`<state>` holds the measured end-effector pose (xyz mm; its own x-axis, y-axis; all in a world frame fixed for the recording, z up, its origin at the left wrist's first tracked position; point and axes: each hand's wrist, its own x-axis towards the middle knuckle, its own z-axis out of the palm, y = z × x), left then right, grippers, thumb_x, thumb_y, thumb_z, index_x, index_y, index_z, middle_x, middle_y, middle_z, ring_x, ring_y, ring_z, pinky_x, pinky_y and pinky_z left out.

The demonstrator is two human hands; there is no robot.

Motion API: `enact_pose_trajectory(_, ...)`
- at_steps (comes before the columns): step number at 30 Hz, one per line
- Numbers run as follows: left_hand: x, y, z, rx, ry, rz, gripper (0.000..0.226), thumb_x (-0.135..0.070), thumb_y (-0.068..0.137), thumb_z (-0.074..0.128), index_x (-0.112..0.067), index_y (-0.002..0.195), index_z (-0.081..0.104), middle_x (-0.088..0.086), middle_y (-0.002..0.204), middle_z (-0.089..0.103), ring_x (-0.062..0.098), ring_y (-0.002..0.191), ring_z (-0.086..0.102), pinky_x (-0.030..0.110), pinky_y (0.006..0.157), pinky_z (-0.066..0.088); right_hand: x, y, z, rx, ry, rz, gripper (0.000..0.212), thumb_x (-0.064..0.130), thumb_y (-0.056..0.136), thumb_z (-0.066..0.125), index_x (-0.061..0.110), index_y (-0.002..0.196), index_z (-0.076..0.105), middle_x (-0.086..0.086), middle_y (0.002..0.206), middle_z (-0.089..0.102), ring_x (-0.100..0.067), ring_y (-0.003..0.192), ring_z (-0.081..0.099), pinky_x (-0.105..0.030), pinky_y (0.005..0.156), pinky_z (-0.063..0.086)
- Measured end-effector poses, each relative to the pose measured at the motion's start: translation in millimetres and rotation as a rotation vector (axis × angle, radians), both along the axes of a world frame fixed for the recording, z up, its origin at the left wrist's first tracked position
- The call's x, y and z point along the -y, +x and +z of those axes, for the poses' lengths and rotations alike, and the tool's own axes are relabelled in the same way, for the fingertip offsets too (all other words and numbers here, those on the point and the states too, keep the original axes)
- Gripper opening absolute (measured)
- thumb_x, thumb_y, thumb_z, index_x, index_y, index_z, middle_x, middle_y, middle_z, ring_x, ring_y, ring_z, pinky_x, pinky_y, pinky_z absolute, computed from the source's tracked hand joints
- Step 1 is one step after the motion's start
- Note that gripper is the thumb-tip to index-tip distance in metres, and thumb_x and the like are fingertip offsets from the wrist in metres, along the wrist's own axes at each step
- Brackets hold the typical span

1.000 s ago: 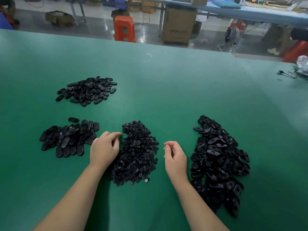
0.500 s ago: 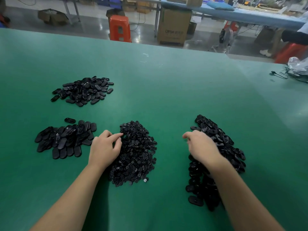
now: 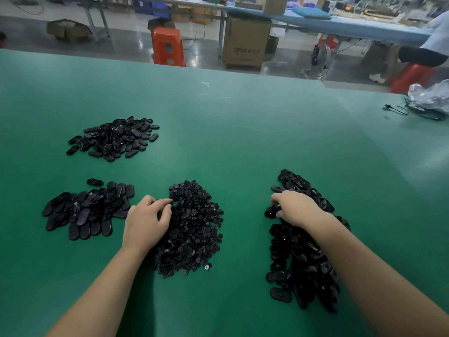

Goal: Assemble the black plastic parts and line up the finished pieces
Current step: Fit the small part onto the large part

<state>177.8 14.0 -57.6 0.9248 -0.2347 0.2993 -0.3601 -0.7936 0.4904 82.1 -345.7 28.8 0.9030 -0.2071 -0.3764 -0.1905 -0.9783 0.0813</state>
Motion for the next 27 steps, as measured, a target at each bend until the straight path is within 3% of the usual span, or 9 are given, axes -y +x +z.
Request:
enact_pose_trajectory(5, 0, 0, 0, -0.004, -0.003, 0.007, 0.022, -0.03, 0.098, 0.061, -0.029, 0.112, 0.076, -0.012, 0.079, 0.047, 0.001, 0.065, 0.043, 0.037, 0.076, 0.041, -10, 7, -4, 0.067, 0.076, 0.014, 0.028, 0.031, 0.097, 0.066, 0.025, 0.124, 0.062, 0.0, 0.109, 0.059, -0.027, 0.104, 0.061, -0.035, 0.078, 0.047)
enact_pose_trajectory(9, 0, 0, 0, -0.008, -0.001, 0.005, 0.022, -0.03, 0.098, 0.06, -0.028, 0.113, 0.076, -0.013, 0.079, 0.046, 0.001, 0.065, 0.043, 0.037, 0.076, 0.041, -15, 8, -9, 0.136, 0.178, -0.007, 0.03, 0.036, 0.095, 0.068, 0.022, 0.121, 0.062, 0.01, 0.094, 0.055, -0.016, 0.088, 0.055, -0.029, 0.072, 0.04)
enact_pose_trajectory(15, 0, -1, 1, -0.02, -0.02, 0.012, 0.022, -0.03, 0.098, 0.059, -0.029, 0.112, 0.076, -0.014, 0.079, 0.046, -0.001, 0.067, 0.043, 0.037, 0.075, 0.041, -21, 5, -13, 0.171, 0.297, -0.071, 0.025, 0.042, 0.089, 0.075, 0.022, 0.099, 0.063, 0.009, 0.088, 0.064, -0.014, 0.081, 0.06, -0.03, 0.07, 0.045)
enact_pose_trajectory(20, 1, -1, 2, -0.032, -0.021, 0.013, 0.022, -0.031, 0.099, 0.058, -0.029, 0.112, 0.076, -0.014, 0.08, 0.048, 0.0, 0.068, 0.045, 0.038, 0.077, 0.043, -17, 5, -12, 0.187, 0.303, -0.105, 0.031, 0.049, 0.084, 0.078, 0.027, 0.083, 0.056, 0.011, 0.079, 0.061, -0.007, 0.072, 0.057, -0.029, 0.061, 0.04)
enact_pose_trajectory(24, 1, -1, 3, -0.031, -0.022, 0.015, 0.022, -0.031, 0.099, 0.058, -0.029, 0.111, 0.076, -0.014, 0.08, 0.048, 0.0, 0.067, 0.045, 0.039, 0.078, 0.044, -14, 4, -12, 0.232, 0.385, -0.151, 0.03, 0.044, 0.084, 0.079, 0.029, 0.077, 0.054, 0.01, 0.077, 0.062, -0.006, 0.07, 0.056, -0.025, 0.059, 0.039)
enact_pose_trajectory(27, 1, -1, 2, -0.03, -0.023, 0.014, 0.022, -0.032, 0.099, 0.058, -0.028, 0.112, 0.076, -0.014, 0.08, 0.048, 0.001, 0.067, 0.046, 0.038, 0.078, 0.043, -10, 4, -15, 0.299, 0.457, -0.212, 0.018, 0.033, 0.091, 0.074, 0.025, 0.084, 0.06, 0.007, 0.077, 0.063, -0.011, 0.068, 0.058, -0.02, 0.057, 0.039)
